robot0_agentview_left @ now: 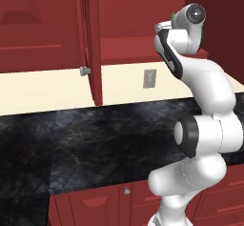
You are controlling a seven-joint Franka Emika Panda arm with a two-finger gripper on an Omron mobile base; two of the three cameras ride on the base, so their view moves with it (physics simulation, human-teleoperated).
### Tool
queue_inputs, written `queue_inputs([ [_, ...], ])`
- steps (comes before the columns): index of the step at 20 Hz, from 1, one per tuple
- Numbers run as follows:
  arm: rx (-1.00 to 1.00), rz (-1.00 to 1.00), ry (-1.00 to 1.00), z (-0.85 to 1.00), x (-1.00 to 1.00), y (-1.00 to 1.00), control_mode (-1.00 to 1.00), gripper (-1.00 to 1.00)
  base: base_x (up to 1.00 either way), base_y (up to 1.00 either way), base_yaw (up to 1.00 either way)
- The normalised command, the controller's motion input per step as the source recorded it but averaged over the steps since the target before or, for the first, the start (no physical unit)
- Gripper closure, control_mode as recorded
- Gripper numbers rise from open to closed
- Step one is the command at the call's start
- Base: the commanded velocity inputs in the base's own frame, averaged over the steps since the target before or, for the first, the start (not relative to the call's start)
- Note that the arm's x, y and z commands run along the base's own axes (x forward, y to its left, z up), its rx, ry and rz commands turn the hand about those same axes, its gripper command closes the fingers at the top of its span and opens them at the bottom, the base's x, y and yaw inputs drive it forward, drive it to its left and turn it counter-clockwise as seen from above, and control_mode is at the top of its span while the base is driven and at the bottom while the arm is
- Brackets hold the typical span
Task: Sort all alcoholic drinks to one cabinet, and non-alcoholic drinks to the other.
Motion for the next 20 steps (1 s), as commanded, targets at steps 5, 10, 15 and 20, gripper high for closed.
queue_inputs([
  [5, 0.0, 0.0, 0.0, -0.05, 0.1, 0.0, -1.0, 1.0, 0.0, 0.0, 0.0],
  [10, 0.0, 0.0, 0.0, -0.01, 0.1, 0.0, -1.0, 1.0, 0.0, 0.0, 0.0],
  [15, 0.0, 0.0, 0.0, 0.0, 0.02, 0.0, -1.0, -1.0, 0.0, 0.0, 0.0],
  [20, 0.0, 0.0, 0.0, 0.0, 0.01, -0.01, -1.0, -1.0, 0.0, 0.0, 0.0],
])
